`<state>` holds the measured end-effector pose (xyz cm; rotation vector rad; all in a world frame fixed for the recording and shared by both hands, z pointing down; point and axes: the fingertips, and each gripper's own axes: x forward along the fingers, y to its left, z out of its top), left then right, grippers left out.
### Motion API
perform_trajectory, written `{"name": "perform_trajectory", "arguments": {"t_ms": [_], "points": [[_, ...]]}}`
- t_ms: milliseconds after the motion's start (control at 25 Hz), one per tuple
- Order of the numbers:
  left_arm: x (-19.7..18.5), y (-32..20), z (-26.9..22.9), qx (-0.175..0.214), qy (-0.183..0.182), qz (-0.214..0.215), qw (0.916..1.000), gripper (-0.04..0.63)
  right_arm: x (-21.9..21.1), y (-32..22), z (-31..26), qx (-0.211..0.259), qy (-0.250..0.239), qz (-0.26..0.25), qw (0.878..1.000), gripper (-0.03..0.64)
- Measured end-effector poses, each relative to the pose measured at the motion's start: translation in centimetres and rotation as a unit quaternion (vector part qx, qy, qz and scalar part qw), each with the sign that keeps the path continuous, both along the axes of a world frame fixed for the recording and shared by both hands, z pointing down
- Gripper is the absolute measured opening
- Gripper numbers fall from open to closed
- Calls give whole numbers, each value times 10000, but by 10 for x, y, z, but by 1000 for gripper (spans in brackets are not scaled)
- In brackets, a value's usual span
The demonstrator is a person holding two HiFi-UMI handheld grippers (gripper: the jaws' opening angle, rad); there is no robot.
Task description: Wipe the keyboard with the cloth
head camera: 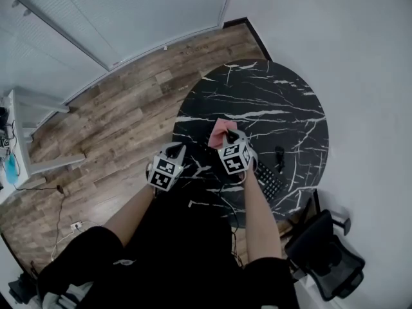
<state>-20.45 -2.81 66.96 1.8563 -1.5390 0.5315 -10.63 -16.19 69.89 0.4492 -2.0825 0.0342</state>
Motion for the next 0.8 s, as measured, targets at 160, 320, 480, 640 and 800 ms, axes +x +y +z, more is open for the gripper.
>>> {"name": "perform_trajectory", "arguments": {"t_ms": [160,320,480,640,800], "points": [[1,2,1,-20,11,9,10000,-2,-3,7,-2,-84,-90,-42,9999,0],[3,-1,1,9,-21,97,10000,-2,-7,23,0,-233,-202,-158,9994,0],[2,-4,-1,33,-18,114,9999,-2,-14,47,1,-352,-299,-309,9985,0],[1,-2,0,31,-29,145,9999,-2,-18,69,2,-458,-386,-344,9976,0],[0,3,2,-8,-20,143,9999,-2,-22,89,5,-560,-428,-379,9968,0]]}}
